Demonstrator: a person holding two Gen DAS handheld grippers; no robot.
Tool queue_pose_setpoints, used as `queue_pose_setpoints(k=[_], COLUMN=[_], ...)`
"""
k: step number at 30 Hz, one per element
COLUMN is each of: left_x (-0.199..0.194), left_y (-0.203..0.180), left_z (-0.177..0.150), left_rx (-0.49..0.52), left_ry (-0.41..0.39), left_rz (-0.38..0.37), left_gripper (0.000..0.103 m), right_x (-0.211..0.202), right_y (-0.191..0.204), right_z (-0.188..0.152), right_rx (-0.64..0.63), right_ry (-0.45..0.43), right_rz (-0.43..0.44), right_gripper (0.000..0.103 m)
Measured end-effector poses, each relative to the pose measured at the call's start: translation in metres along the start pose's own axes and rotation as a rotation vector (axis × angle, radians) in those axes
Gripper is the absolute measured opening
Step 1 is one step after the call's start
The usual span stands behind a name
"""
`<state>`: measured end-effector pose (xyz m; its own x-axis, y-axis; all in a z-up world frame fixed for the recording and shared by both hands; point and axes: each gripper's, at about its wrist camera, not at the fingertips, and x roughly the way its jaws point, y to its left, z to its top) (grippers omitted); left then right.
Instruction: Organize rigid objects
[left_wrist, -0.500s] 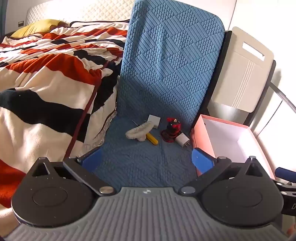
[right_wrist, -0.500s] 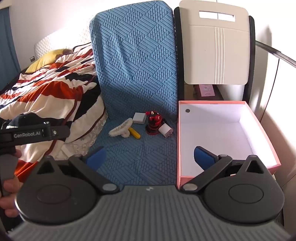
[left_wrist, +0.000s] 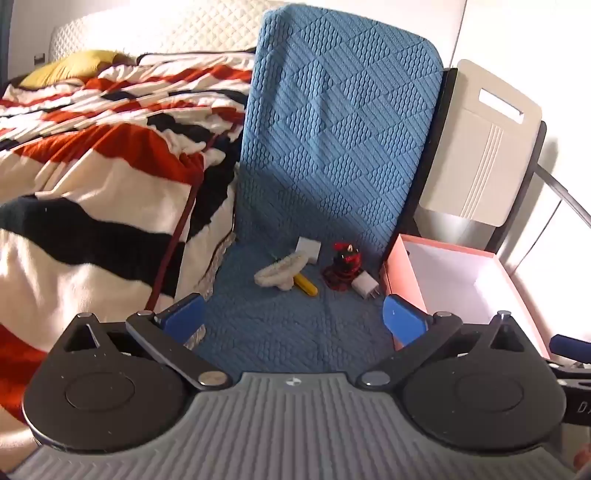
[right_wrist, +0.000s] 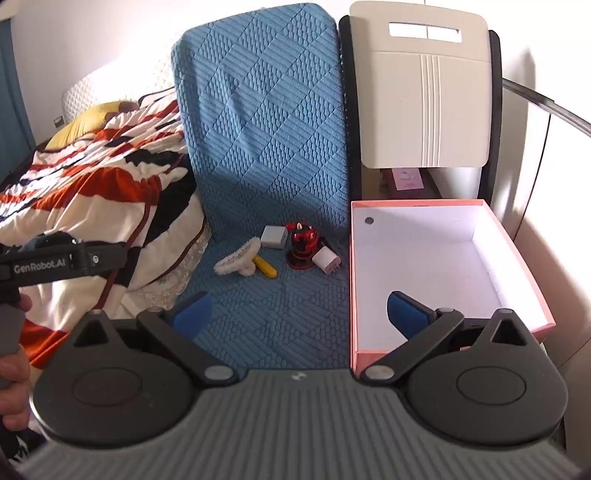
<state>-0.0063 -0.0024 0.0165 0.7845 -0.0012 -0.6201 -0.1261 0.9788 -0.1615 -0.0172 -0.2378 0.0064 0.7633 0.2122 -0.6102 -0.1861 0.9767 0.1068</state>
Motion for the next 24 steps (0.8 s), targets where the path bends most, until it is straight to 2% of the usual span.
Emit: queue_pose_setpoints(k=[6,24], left_x=[-0.011,-0.018], left_y=[-0.001,-0.007], left_z=[0.001,-0.003], left_rx=[0.027,0.026], left_ry=[-0.004,-0.005], left_rz=[0.010,0.055], left_gripper=[0.103,0.103], right_x=[-0.007,-0.020], right_y=[0.002,-0.001], right_z=[-0.003,0.000], right_rx=[-0.004,-0.031], right_ry=[0.014,0.011], right_rz=[-0.007,0.011], right_gripper=[0.103,0.103])
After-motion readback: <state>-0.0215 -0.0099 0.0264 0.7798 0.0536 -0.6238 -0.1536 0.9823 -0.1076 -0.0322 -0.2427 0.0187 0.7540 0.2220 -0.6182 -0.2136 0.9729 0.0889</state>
